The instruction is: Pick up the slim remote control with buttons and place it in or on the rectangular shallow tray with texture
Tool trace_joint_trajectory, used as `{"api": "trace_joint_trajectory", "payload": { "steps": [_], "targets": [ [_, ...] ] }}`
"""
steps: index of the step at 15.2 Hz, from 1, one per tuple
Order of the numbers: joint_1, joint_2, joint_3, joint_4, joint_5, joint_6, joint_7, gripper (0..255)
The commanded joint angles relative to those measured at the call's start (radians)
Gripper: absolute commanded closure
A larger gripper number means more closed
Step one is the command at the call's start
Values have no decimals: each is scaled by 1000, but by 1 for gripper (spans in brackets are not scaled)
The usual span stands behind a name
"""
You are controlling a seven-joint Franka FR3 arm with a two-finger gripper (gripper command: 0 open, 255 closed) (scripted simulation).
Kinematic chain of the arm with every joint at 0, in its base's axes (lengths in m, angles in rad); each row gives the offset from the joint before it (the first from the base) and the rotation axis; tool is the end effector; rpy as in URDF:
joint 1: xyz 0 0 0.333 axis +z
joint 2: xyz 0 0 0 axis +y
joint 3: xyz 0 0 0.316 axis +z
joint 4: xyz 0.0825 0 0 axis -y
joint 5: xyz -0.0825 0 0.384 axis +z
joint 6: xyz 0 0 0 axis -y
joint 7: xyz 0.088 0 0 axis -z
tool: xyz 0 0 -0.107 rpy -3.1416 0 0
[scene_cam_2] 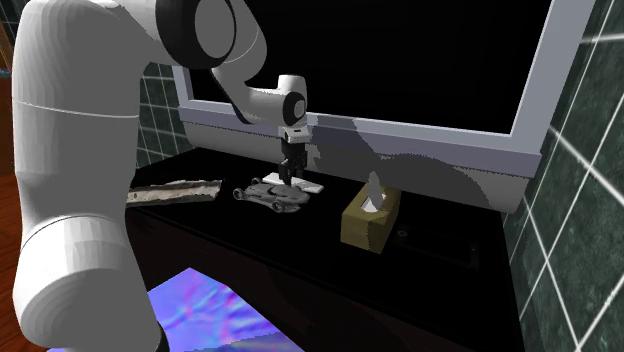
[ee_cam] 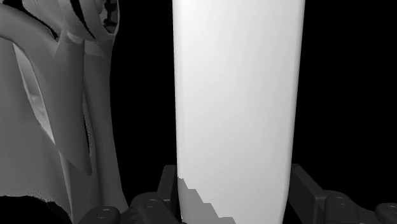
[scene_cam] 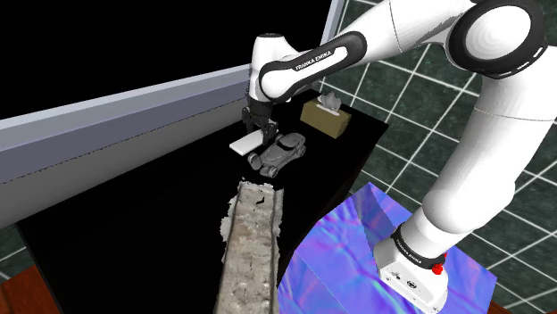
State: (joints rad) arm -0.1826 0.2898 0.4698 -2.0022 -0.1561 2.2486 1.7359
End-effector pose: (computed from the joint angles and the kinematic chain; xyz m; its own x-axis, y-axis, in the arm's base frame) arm 0.5755 0.1556 0.3275 0.2030 -0.9792 -0.0078 -0.9791 -0.2030 0.0080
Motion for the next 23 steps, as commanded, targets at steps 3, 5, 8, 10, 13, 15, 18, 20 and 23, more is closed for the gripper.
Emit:
{"api": "trace_joint_trajectory", "payload": {
  "steps": [3, 5, 8, 10, 13, 15, 18, 20, 23],
  "targets": [
    [0, 0, 0, 0, 0, 0, 0, 255],
    [-3, -16, 4, 9, 10, -22, -7, 255],
    [-7, -38, 9, 23, 25, -57, -16, 255],
    [-10, -52, 12, 34, 34, -80, -22, 255],
    [-13, -72, 16, 52, 47, -115, -30, 255],
    [-15, -85, 18, 65, 54, -139, -35, 255],
    [-18, -102, 21, 86, 65, -175, -42, 255],
    [-19, -112, 22, 102, 71, -200, -46, 255],
    [-21, -126, 24, 127, 80, -237, -52, 255]
  ]
}}
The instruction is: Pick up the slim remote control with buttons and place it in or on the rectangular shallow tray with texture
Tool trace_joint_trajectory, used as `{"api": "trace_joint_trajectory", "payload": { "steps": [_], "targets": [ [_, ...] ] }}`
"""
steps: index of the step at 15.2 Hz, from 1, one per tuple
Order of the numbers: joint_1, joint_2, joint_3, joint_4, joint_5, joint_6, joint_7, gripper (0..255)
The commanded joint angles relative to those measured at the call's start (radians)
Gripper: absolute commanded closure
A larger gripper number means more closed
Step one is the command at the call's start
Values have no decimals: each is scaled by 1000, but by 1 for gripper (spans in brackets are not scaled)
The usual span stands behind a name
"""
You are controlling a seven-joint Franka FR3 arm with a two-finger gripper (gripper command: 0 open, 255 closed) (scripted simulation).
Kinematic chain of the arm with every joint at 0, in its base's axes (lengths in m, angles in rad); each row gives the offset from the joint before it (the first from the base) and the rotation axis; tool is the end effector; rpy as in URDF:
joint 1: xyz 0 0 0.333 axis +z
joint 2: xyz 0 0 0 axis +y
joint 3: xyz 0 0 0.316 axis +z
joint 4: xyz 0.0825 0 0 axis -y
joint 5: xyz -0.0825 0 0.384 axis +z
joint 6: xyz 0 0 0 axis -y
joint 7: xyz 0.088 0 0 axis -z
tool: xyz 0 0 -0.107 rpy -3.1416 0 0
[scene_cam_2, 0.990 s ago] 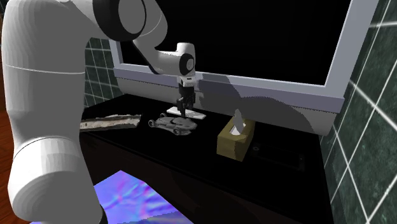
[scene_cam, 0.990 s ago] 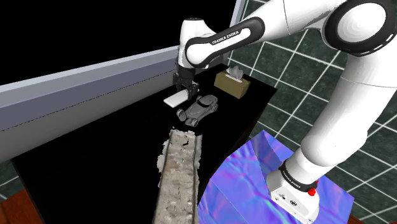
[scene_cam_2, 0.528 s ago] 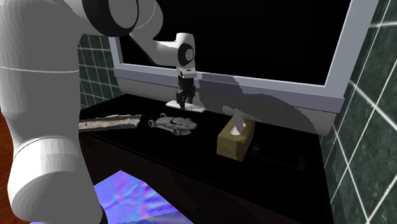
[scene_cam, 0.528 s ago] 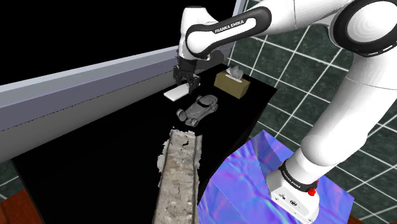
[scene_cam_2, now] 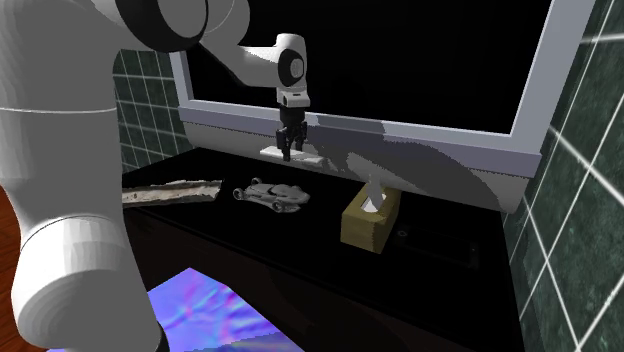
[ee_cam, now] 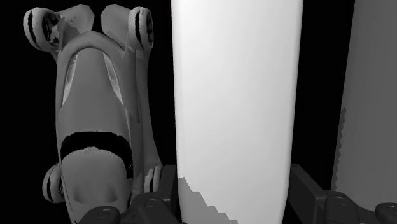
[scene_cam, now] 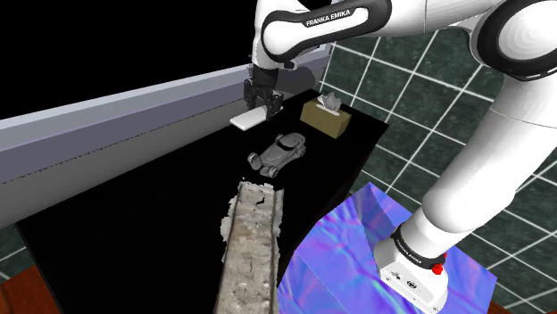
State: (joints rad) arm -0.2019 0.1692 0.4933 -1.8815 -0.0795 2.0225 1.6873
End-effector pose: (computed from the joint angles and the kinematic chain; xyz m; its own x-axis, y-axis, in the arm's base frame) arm 0.5758 0.1562 0.4284 0.2028 -0.9792 -0.0077 -0.9792 -0.2028 0.0077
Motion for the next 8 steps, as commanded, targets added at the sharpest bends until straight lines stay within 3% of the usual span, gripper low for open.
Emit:
{"api": "trace_joint_trajectory", "payload": {
  "steps": [1, 3, 8],
  "targets": [
    [-2, -9, 1, 15, 6, -23, -5, 255],
    [-3, -17, 2, 32, 10, -47, -8, 255],
    [28, -144, 42, -112, 75, -14, 42, 255]
  ]
}}
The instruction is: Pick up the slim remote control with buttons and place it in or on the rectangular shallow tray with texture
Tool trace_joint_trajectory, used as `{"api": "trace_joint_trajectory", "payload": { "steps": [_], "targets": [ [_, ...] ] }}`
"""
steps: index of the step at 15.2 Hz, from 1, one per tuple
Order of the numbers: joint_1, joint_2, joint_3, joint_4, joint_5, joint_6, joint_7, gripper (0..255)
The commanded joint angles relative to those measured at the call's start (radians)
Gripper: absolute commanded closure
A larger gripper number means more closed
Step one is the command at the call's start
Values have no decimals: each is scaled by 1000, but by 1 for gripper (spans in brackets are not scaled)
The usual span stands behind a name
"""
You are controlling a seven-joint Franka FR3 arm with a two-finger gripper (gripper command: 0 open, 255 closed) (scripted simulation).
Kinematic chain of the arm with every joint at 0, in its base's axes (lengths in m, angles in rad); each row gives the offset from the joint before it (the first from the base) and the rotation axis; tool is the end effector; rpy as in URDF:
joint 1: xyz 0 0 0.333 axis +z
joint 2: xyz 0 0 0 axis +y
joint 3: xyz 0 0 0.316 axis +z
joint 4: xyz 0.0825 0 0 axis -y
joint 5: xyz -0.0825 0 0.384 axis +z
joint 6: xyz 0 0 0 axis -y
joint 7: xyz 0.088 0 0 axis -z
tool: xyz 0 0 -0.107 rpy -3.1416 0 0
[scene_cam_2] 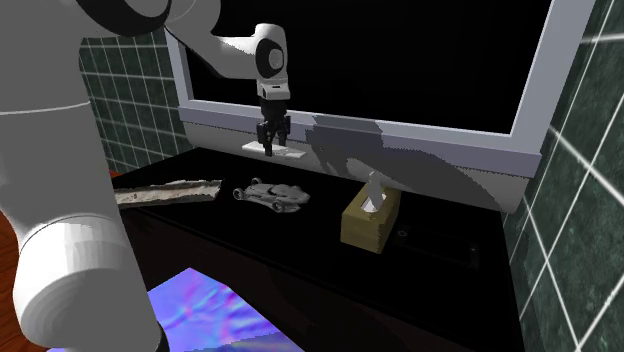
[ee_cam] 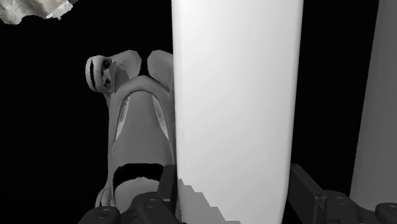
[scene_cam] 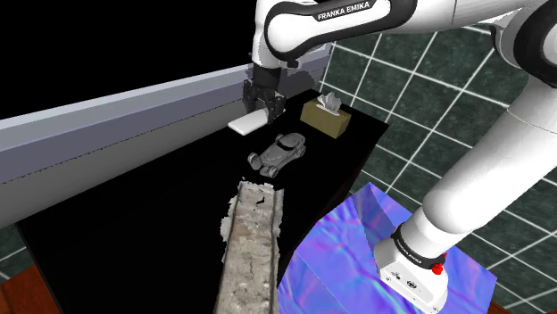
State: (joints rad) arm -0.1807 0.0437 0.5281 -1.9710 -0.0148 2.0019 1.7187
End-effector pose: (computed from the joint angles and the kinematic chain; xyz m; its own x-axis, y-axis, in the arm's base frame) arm 0.5319 0.1887 0.4499 0.2039 -0.9790 -0.0075 -0.9789 -0.2040 0.0080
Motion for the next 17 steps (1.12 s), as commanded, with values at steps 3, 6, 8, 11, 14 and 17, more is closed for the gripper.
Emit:
{"api": "trace_joint_trajectory", "payload": {
  "steps": [3, 6, 8, 11, 14, 17],
  "targets": [
    [32, -88, 33, -94, 51, 19, 43, 255],
    [61, -153, 60, -154, 93, 26, 79, 255],
    [83, -192, 78, -188, 120, 28, 104, 255],
    [119, -246, 108, -231, 160, 27, 147, 255],
    [156, -292, 140, -263, 197, 25, 194, 255],
    [193, -331, 175, -285, 231, 20, 246, 255]
  ]
}}
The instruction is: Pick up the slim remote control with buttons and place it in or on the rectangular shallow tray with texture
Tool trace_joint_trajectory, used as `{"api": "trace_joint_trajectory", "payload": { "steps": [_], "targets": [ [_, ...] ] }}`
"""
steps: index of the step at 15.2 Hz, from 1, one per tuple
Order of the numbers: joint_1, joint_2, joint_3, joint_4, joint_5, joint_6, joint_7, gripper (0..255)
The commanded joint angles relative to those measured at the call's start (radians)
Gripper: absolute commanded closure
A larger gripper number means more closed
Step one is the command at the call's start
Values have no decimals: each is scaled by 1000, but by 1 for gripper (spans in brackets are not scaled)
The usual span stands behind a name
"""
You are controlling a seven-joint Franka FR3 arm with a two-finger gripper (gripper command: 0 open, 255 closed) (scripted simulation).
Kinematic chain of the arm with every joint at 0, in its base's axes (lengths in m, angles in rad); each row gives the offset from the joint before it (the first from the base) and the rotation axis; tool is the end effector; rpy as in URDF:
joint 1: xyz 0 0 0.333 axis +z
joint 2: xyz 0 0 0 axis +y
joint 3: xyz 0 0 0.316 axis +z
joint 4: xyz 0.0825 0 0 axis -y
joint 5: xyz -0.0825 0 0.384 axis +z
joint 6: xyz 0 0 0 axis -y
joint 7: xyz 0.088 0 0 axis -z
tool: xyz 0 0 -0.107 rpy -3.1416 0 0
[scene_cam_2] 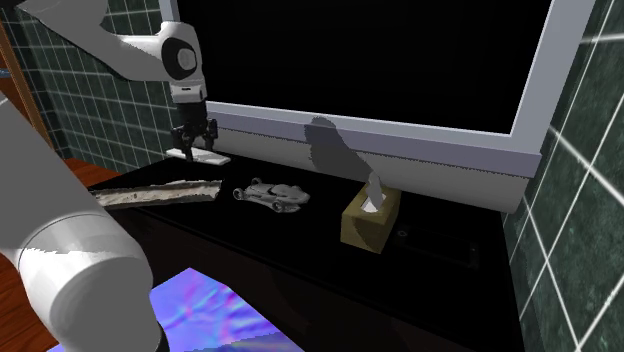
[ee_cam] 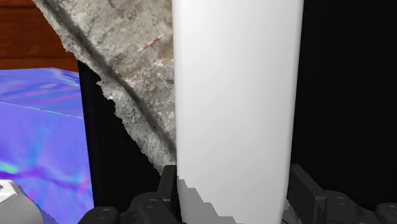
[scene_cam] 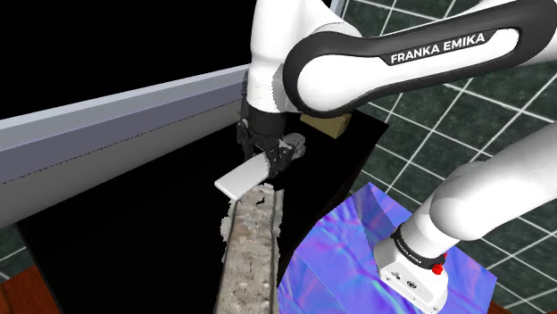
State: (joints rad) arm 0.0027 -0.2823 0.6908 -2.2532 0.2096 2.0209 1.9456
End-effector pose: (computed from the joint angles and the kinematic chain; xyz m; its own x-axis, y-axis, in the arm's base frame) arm 0.3536 0.3252 0.4509 0.2045 -0.9788 -0.0073 -0.9788 -0.2046 0.0077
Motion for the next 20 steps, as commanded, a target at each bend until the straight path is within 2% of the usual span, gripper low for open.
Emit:
{"api": "trace_joint_trajectory", "payload": {
  "steps": [1, 11, 20],
  "targets": [
    [22, -15, 25, -8, 18, -1, 38, 255],
    [123, -62, 180, 4, 91, -16, 257, 255],
    [108, -7, 230, -66, 73, 102, 281, 255]
  ]
}}
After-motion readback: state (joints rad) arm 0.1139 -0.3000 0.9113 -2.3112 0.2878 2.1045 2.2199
